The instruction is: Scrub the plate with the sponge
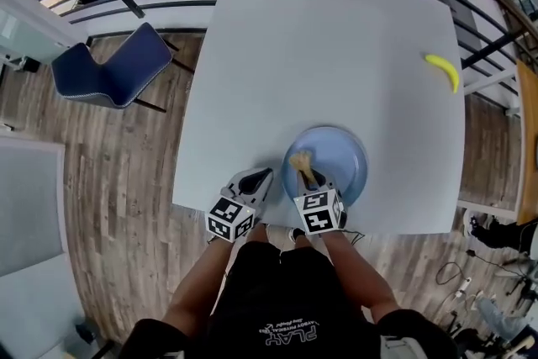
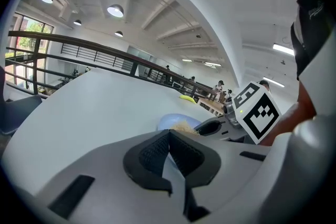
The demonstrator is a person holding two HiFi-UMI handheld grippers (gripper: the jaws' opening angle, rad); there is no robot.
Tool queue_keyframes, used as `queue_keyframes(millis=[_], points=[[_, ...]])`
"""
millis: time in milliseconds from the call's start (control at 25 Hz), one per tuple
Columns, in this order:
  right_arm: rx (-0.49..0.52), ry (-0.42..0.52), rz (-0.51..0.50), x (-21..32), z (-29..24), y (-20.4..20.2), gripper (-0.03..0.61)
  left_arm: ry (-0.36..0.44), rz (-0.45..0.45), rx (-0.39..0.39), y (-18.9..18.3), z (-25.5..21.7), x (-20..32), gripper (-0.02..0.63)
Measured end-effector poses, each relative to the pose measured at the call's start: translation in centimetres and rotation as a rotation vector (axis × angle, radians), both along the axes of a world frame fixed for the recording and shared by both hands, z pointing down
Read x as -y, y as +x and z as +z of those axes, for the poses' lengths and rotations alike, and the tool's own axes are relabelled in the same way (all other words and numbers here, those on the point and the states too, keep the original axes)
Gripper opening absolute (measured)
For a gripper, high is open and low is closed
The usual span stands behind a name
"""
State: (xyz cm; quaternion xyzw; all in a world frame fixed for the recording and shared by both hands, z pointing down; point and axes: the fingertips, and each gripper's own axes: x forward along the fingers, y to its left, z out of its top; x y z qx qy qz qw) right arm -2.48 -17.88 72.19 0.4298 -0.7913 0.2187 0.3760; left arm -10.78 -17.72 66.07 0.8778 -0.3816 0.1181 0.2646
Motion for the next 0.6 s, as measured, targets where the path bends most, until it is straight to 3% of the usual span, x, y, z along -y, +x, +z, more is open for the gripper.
queue_keyframes(millis=[240, 600], points=[[-0.017, -0.008, -0.021, -0.3, 1.1, -0.6, 0.073, -0.014, -0.011, 0.008, -0.4, 0.7, -0.4, 0.012], [-0.098, 0.018, -0.001, 0.6, 1.4, 2.2, 0.073, 0.001, 0.025, -0.001, 1.0, 0.2, 0.2, 0.012]])
